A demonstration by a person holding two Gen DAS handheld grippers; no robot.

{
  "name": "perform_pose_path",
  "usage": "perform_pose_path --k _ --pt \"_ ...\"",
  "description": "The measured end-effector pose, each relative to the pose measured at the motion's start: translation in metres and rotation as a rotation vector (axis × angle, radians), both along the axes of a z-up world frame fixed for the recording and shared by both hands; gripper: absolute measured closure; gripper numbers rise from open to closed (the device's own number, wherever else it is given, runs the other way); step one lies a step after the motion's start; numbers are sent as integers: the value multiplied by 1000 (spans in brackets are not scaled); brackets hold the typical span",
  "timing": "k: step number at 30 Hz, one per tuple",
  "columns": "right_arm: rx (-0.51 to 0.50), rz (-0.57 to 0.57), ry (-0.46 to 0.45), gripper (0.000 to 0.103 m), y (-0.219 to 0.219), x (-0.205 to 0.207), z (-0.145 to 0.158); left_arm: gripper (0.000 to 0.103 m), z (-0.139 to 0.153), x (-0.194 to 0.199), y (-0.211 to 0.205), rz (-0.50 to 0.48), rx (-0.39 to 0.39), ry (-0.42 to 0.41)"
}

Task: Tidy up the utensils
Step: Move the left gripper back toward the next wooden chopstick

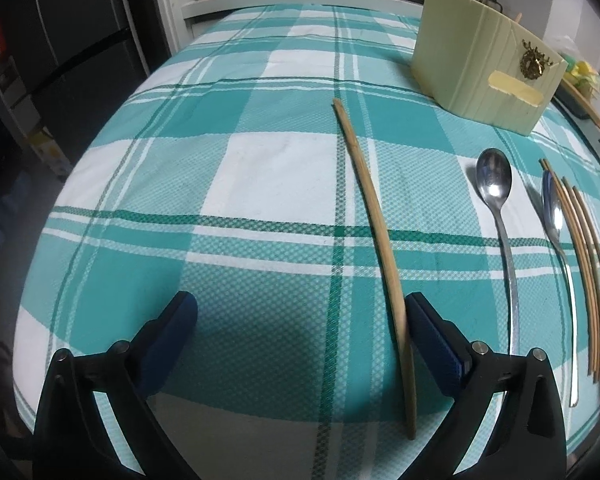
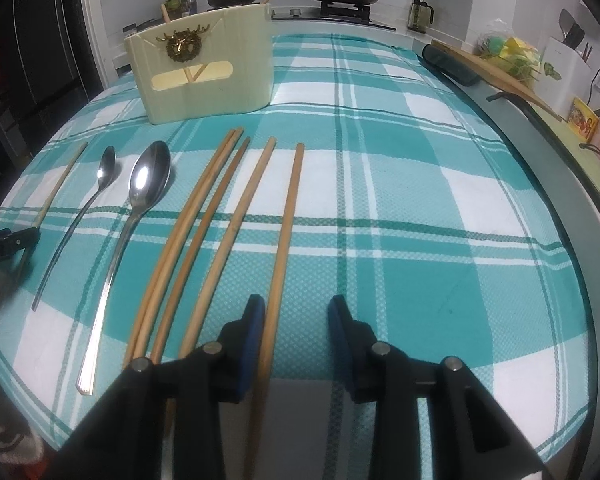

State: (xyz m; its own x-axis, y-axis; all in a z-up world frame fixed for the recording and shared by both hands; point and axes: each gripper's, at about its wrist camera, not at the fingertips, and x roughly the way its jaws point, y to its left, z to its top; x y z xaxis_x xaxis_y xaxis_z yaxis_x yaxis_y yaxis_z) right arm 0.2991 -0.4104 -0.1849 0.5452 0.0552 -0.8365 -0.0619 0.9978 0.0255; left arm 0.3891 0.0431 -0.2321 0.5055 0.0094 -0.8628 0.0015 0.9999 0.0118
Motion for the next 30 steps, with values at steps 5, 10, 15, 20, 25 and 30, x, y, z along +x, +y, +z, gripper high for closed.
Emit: perform_pose_path --k 5,10,15,20,25,30 --pt "-14 54 44 69 -1 5 1 0 0 8 5 -97 4 52" --pt "-2 120 147 69 -3 21 3 0 0 21 4 -193 5 115" --pt "-13 166 210 69 -1 34 3 0 1 34 2 -264 23 198" --pt "-24 200 279 69 0 44 4 0 4 48 -4 -306 89 258" --pt "-49 232 311 69 4 48 4 1 11 65 -11 -324 152 227" --pt "-49 232 328 69 5 55 4 1 7 89 -11 -308 112 246"
